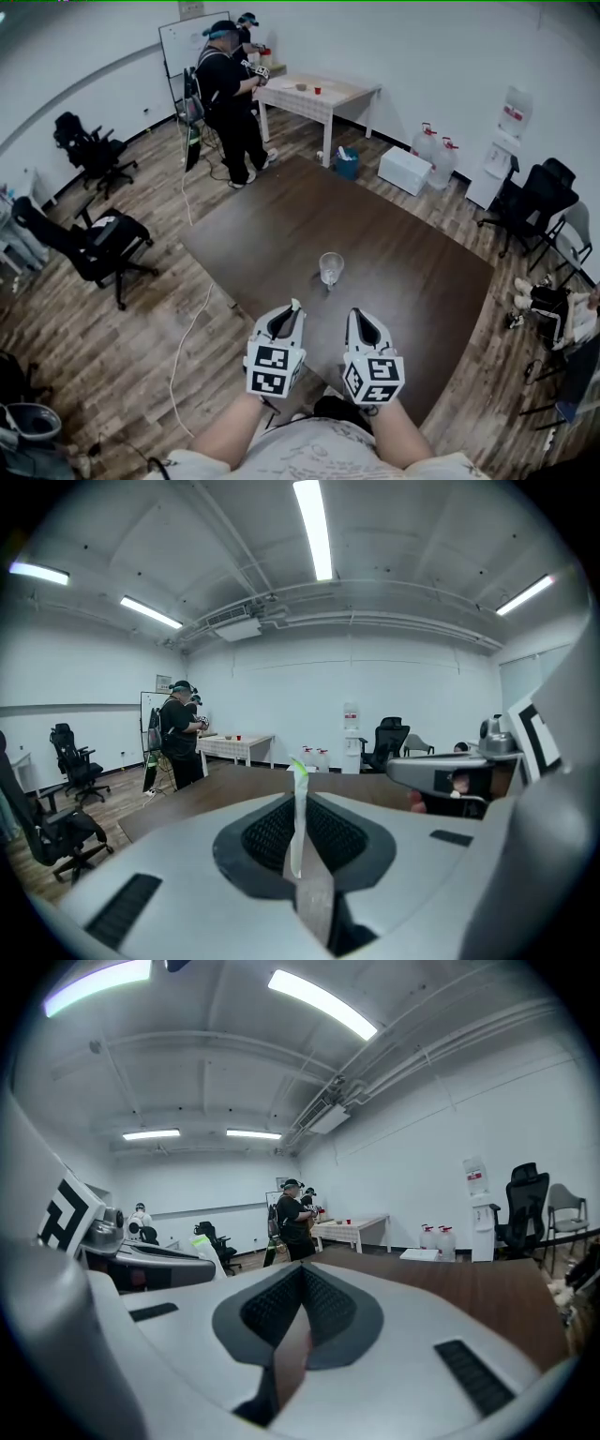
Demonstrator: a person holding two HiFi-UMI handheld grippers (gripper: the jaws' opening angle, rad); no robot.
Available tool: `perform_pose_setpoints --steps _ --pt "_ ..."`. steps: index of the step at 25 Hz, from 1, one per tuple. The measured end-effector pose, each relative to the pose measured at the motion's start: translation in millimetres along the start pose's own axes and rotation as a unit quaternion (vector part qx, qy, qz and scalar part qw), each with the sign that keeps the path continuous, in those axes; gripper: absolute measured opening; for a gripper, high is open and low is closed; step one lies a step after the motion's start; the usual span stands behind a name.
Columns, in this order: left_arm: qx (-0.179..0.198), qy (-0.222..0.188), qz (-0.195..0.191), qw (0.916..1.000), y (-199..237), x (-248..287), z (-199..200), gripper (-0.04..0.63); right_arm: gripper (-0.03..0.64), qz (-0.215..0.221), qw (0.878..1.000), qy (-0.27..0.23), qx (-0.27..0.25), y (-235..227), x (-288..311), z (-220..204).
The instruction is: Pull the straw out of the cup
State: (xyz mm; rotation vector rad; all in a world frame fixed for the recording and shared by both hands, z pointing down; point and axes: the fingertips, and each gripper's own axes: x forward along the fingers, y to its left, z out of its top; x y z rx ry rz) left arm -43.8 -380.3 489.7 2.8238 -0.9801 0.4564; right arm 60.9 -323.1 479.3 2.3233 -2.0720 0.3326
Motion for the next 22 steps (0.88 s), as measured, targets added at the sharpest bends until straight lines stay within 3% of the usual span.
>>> perform_pose_setpoints --steps 22 --pt "-0.011 -0.009 -0.024 0.9996 -13.3 -13.3 -5.3 0.044 0.009 0.014 1.0 0.001 -0.004 19.5 -10.5 1.0"
